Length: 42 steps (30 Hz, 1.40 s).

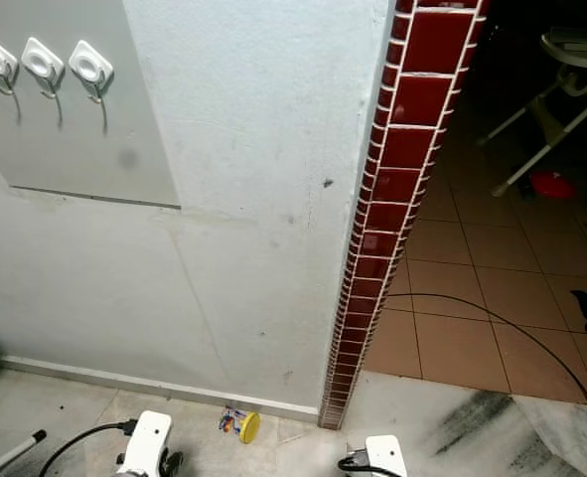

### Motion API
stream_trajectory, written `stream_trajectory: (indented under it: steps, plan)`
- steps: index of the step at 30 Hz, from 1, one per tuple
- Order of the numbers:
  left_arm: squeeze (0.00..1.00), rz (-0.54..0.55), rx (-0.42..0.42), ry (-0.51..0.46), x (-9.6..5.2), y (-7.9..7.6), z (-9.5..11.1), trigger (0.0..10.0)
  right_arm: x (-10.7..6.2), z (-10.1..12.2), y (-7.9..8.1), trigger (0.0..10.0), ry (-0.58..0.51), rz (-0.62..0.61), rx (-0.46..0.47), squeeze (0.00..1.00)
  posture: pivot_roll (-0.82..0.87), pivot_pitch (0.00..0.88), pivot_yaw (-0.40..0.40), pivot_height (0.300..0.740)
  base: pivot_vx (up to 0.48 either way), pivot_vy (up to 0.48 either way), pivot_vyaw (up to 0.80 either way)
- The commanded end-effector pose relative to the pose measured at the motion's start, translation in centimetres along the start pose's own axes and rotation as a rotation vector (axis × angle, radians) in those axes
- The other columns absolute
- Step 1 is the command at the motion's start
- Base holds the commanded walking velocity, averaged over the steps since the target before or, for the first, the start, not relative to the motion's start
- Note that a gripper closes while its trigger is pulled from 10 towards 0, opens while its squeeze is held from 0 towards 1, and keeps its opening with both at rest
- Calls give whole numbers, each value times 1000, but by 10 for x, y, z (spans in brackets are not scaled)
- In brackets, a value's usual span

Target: Hang keys on a hook

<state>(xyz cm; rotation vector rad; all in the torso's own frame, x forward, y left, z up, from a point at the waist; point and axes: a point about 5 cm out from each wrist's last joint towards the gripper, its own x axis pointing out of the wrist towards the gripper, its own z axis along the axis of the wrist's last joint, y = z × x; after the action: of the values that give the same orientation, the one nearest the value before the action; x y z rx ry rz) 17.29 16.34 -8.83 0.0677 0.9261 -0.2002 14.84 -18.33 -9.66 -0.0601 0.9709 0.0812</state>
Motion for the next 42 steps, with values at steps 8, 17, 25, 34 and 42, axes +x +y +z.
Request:
stream_trajectory:
  steps: [8, 17, 25, 34, 42]
  plan:
    - [1000, 10, -42, 18, 0, 2, -1, 10000, 0, -1, 1, 10000, 6, 1, 1, 0, -53, 0, 8, 740, 0, 0, 0]
    - [447, -13, -33, -1, 1, 0, 2, 10000, 0, -1, 0, 10000, 6, 3, -6, 0, -53, 0, 7, 740, 0, 0, 0]
    - [0, -31, -39, -34, 1, -1, 6, 10000, -1, 1, -1, 10000, -18, 12, -7, 0, -52, 0, 5, 740, 0, 0, 0]
    - [0, -29, -10, -62, 0, 1, 8, 10000, -1, -1, -2, 10000, -4, -3, -69, 0, -47, 0, 11, 740, 0, 0, 0]
    - [0, -31, -10, -72, 0, 2, 10, 10000, -1, -4, 1, 10000, 5, 19, -100, 0, -47, 0, 14, 740, 0, 0, 300]
